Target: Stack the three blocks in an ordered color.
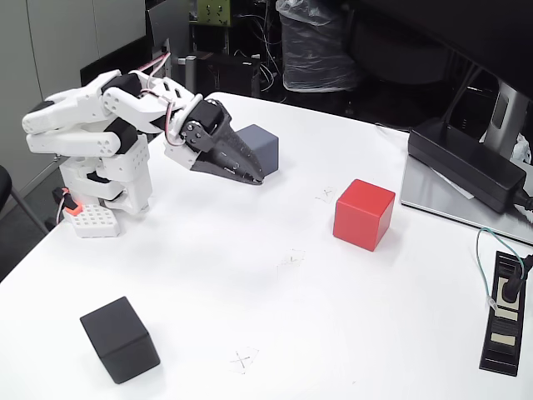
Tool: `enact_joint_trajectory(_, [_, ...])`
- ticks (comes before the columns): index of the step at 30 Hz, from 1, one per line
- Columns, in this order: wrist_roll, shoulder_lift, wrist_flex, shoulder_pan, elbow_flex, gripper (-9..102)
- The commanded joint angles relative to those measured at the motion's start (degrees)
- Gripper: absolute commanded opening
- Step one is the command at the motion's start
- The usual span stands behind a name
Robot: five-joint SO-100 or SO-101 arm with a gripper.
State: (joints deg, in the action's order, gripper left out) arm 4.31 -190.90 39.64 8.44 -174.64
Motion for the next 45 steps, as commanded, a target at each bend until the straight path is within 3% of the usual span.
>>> enact_joint_trajectory(1, [-2.9, -0.2, -0.5, 0.4, 6.7, -1])
enact_joint_trajectory(8, [-17.1, -0.1, 5.6, 1.8, 18.6, -1])
enact_joint_trajectory(15, [-28.7, 0.8, 19.5, 16.8, 29.3, -1])
enact_joint_trajectory(21, [-31.1, 9.4, 29.0, 24.5, 38.8, 0])
enact_joint_trajectory(33, [-31.8, 42.0, 39.9, 26.1, 62.6, 14])
enact_joint_trajectory(40, [-39.7, 59.7, 50.4, 27.1, 71.7, 21])
enact_joint_trajectory(45, [-43.0, 65.8, 51.1, 27.3, 72.4, 32])
